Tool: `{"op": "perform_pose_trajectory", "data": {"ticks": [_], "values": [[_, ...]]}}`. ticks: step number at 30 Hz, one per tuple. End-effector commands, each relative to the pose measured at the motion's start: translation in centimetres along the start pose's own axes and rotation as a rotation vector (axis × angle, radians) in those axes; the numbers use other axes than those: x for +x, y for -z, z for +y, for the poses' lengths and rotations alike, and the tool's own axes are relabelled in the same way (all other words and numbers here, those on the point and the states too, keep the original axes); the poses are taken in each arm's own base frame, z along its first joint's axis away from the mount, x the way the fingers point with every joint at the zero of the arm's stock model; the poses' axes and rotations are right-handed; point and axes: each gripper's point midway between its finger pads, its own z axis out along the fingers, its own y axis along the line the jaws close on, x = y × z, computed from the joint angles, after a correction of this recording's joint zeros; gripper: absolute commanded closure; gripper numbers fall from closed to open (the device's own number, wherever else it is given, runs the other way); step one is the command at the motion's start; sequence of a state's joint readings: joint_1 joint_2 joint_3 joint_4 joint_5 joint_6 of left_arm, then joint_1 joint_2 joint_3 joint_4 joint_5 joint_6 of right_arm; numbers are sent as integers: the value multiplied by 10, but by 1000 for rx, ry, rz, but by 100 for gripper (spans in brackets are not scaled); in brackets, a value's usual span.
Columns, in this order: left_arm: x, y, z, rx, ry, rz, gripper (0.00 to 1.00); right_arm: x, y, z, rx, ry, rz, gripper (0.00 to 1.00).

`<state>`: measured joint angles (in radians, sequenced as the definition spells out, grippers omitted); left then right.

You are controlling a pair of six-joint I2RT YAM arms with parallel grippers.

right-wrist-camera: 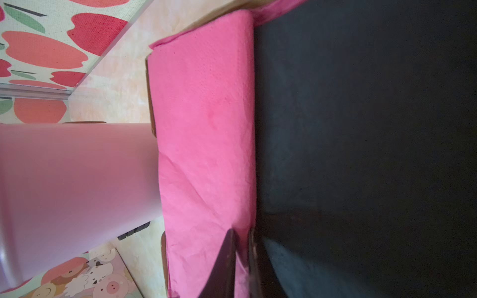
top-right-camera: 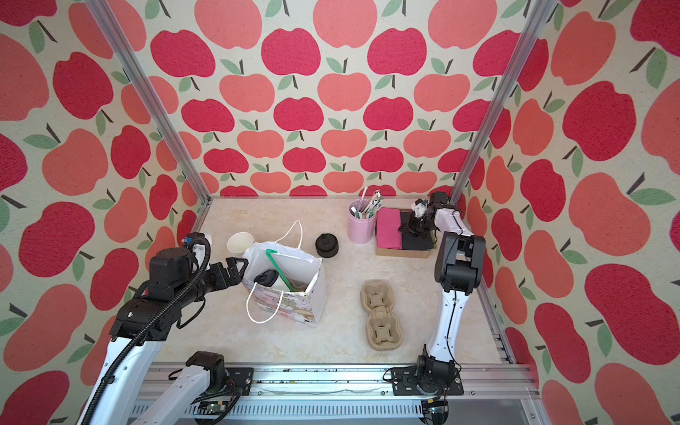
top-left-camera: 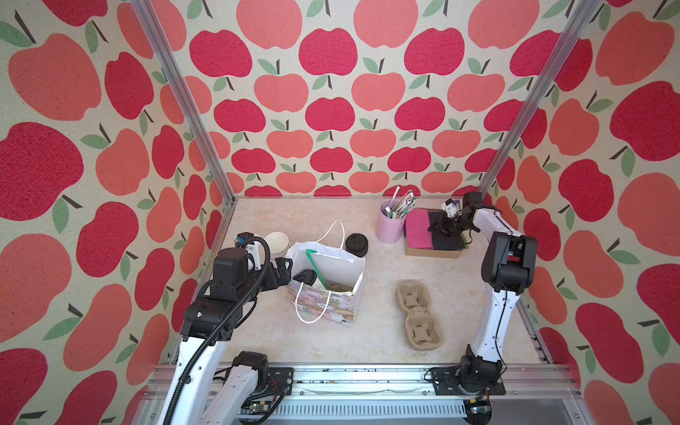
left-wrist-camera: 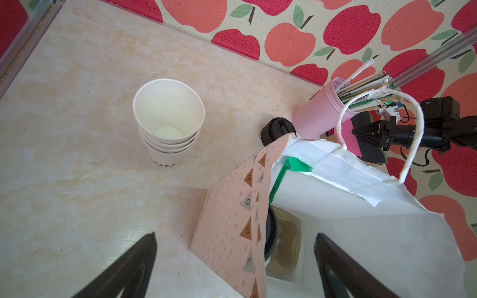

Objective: Pack a coffee takeout order
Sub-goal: Pick up the napkin from the napkin box.

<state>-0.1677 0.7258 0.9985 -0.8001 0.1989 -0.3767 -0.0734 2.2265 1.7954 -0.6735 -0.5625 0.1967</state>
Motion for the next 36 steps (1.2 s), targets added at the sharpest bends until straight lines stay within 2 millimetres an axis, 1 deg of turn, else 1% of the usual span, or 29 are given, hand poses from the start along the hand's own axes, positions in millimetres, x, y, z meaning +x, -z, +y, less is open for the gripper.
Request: {"op": "perform_pose_trajectory", "data": {"ticks": [1,4,7,11,17,22,26,30,33,36], "values": [[0,2,1,-8,1,3,2,3,-7,4,-8,-2,21,92],[-1,3,1,-8,0,0,3,1,-5,9,-10,12,10,99],[0,4,1,-7,-1,-1,2,-3,3,18,-20,27,-27,100],[0,6,2,-8,-1,-5,2,-9,21,33,-38,53,-95,100],[-1,9,0,-2,-4,-15,2,-17,65,66,-69,114,-233,100],[-4,14,-3,12,-10,-31,2,-16,111,94,-68,178,-340,100],[-8,20,-9,41,-30,-56,2,-6,146,117,-75,225,-405,100],[-15,28,-21,101,-55,-96,2,12,184,147,-103,286,-468,100],[-23,36,-33,159,-83,-136,2,29,208,177,-153,348,-501,100],[-33,44,-51,238,-131,-165,2,53,223,211,-227,428,-498,100]]}}
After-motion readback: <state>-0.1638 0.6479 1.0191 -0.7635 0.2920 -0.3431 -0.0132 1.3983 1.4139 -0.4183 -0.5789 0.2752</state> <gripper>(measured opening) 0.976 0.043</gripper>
